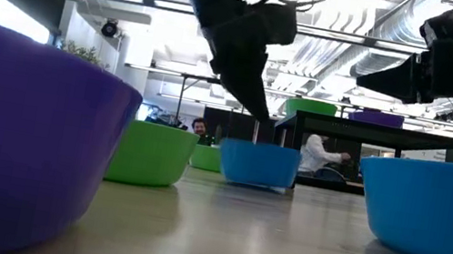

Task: Pick & Place Mini bowls
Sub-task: Put the blue bowl on the shelf

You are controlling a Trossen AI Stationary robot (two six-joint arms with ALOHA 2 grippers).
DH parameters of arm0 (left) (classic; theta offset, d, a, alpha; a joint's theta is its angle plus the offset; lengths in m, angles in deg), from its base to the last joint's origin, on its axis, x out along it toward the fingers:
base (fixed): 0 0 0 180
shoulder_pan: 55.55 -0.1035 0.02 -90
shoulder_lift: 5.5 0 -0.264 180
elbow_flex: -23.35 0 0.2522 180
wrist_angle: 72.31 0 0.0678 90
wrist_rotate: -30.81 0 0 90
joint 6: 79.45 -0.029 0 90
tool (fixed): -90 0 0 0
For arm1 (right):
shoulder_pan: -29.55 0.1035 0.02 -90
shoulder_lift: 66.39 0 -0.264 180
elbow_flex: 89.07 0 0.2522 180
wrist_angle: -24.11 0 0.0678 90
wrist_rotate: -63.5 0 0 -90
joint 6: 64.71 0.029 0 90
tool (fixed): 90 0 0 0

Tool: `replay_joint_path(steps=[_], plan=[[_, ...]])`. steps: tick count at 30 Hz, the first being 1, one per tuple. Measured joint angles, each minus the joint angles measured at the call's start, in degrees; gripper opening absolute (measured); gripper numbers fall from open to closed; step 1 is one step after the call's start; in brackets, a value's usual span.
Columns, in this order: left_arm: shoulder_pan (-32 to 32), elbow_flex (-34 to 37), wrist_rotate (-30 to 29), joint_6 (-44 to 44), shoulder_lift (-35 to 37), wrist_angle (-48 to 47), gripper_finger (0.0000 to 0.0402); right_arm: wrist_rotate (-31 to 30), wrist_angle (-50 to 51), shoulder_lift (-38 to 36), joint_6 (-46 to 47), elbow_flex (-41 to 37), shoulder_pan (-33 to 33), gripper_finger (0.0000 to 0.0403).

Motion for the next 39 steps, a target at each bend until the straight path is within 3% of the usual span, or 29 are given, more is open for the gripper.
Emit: replay_joint_path(steps=[4,11,19,31,39], plan=[[0.01,5.17,-0.24,0.75,3.71,6.07,0.0006,-2.32,1.04,-0.02,2.73,0.01,-0.01,0.0001],[-0.41,19.43,-1.0,2.72,10.99,26.48,0.0002,-3.8,6.61,0.34,7.64,2.11,0.41,0.0001],[-0.45,32.66,-3.8,3.3,21.66,39.08,0.0003,-6.94,12.64,4.07,8.5,8.14,2.7,0.0002],[-0.93,48.76,-4.34,2.79,24.15,63.37,0.0003,-5.89,22.67,15.47,9.08,21.22,4.98,0.0003],[-7.87,56.67,4.97,4.49,24.18,77.03,0.0003,-3.26,33.29,24.58,9.04,33.04,5.08,0.0046]])
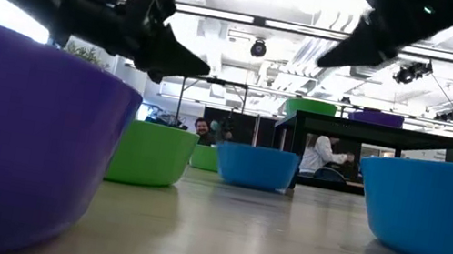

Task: Pick & Place Mini bowls
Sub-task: Put the blue bowl on the shelf

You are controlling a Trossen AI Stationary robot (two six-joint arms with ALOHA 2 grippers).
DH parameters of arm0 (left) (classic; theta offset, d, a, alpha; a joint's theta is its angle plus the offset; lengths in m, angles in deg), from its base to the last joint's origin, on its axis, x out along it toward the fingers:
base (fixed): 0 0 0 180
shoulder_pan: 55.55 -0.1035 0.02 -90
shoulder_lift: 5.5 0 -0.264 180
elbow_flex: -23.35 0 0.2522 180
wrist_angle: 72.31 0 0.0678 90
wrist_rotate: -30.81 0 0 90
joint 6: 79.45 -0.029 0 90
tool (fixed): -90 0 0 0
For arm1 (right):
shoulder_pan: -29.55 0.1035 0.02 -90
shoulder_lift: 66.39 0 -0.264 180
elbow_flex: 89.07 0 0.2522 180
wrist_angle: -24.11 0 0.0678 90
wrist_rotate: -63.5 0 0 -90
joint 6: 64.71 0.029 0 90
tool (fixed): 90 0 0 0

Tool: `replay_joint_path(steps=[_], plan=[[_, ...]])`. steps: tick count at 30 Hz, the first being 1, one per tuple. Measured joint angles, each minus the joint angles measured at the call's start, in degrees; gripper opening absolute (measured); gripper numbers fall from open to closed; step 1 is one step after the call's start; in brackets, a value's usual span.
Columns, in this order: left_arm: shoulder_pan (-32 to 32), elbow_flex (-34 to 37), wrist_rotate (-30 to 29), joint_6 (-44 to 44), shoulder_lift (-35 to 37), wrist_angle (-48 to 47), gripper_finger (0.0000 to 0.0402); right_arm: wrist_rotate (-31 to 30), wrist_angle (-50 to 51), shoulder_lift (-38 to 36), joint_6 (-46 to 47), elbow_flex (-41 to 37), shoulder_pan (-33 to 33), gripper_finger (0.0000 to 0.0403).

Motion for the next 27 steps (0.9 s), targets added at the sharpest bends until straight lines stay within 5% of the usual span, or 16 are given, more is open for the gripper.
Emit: replay_joint_path(steps=[5,14,27], plan=[[-4.6,3.77,4.9,1.18,0.0,4.97,0.0003,2.93,7.47,7.58,-0.02,7.17,-0.89,0.0091],[-5.98,5.49,5.23,1.34,0.0,5.42,0.0003,8.76,21.49,24.81,-3.69,22.59,-2.45,0.0157],[-5.98,5.49,6.27,1.37,0.0,4.6,0.0003,14.92,30.77,39.08,-9.49,31.49,-3.26,0.0143]])
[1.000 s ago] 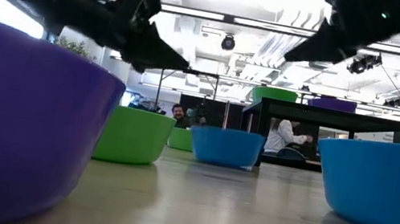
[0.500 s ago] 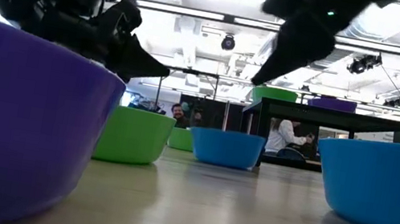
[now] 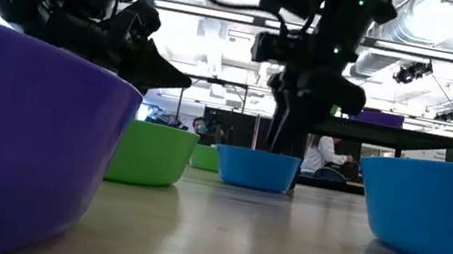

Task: Pick & Place Mini bowls
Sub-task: Put the blue bowl on the shelf

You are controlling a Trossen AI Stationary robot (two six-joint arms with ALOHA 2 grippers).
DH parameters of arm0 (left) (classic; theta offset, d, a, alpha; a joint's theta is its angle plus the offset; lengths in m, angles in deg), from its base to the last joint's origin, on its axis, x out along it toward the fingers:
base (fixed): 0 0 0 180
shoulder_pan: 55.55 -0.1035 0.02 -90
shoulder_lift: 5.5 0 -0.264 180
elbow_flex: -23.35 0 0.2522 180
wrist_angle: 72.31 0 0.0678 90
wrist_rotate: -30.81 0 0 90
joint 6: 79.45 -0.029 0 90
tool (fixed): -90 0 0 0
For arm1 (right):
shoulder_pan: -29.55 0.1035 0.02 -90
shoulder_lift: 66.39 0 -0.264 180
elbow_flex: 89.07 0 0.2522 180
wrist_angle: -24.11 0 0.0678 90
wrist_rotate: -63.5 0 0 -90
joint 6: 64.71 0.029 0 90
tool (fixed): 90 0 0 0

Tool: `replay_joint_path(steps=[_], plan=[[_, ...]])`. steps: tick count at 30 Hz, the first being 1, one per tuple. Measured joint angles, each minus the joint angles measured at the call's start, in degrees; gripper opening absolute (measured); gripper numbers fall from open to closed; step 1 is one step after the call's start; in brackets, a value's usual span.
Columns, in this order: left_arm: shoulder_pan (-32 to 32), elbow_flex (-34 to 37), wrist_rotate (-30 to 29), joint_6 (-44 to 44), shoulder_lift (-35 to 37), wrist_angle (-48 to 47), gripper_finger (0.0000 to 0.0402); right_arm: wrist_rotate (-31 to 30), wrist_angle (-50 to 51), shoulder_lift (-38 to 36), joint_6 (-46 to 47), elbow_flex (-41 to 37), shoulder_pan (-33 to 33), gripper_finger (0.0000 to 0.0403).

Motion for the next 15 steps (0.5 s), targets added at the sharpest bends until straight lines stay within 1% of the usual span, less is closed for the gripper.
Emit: replay_joint_path(steps=[7,9,15], plan=[[-0.02,0.0,0.13,0.25,0.0,-0.02,0.0003,2.16,-0.26,2.87,-0.05,0.03,-1.5,0.0122],[-0.02,0.0,0.14,0.29,0.0,0.0,0.0003,2.92,-0.47,3.57,-0.27,0.03,-1.95,0.0113],[-0.02,0.0,0.14,0.86,-0.02,-0.02,0.0003,2.63,-1.61,3.92,-2.14,0.01,-2.65,0.0078]])
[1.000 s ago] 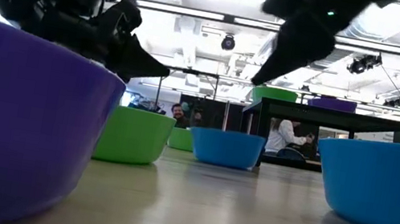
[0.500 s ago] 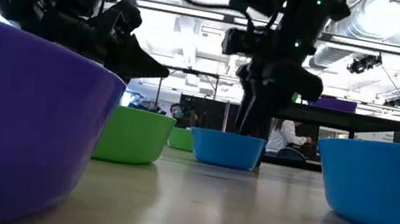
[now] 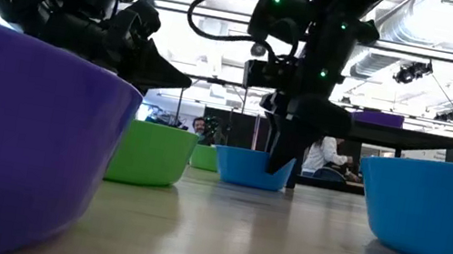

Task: Pick & Place Mini bowls
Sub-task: Put the blue bowl on the shelf

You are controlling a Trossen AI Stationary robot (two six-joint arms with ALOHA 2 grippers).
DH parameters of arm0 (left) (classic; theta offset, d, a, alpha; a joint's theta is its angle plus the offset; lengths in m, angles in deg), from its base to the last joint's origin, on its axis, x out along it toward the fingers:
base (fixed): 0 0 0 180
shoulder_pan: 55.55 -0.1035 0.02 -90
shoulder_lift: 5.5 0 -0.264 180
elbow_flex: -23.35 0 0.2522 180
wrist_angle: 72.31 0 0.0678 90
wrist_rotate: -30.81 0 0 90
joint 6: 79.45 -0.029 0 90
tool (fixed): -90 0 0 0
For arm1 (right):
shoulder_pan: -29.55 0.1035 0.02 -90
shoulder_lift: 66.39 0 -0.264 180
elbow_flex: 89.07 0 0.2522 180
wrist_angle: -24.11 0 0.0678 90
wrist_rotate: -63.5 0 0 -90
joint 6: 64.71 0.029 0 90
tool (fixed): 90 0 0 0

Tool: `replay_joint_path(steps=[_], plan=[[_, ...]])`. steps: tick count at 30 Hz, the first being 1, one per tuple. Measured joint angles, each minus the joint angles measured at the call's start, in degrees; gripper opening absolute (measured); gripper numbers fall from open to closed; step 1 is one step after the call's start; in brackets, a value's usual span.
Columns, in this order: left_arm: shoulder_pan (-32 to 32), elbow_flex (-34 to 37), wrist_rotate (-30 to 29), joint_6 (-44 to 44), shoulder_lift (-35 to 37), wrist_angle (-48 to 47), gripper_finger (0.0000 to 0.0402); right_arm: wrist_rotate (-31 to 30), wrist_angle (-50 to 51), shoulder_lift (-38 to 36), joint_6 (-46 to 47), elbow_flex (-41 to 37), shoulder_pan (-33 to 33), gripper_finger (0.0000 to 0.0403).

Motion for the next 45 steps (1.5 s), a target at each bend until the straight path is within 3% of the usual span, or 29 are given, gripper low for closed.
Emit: replay_joint_path(steps=[7,14,20,24,29,34,38,45], plan=[[0.0,0.0,0.0,0.0,0.0,0.0,0.0003,0.48,0.5,-0.13,-1.12,0.0,0.43,0.0006],[0.0,-0.02,0.0,0.02,0.0,-0.44,0.0003,4.62,8.82,-3.46,1.88,4.74,3.27,0.0006],[0.01,-0.02,0.0,0.01,0.0,-0.74,0.0003,5.41,22.3,-10.22,7.3,13.25,6.99,0.0003],[0.0,-0.02,0.0,0.02,0.0,-0.84,0.0003,3.48,25.55,-15.43,11.88,15.52,8.17,0.0001],[0.02,-0.02,0.0,0.02,0.0,-0.85,0.0003,0.35,20.58,-16.96,12.86,10.73,7.71,0.003],[0.02,-0.04,0.28,0.02,0.0,-0.85,0.0003,3.56,7.22,-15.25,9.18,0.94,5.88,0.0086],[0.02,-0.04,0.31,0.02,-0.01,-0.85,0.0003,2.75,2.19,-13.35,7.37,-4.51,4.04,0.0121],[0.01,-0.07,0.31,0.02,-0.02,-0.83,0.0003,2.19,-0.57,-8.47,1.85,-6.38,3.15,0.0133]])
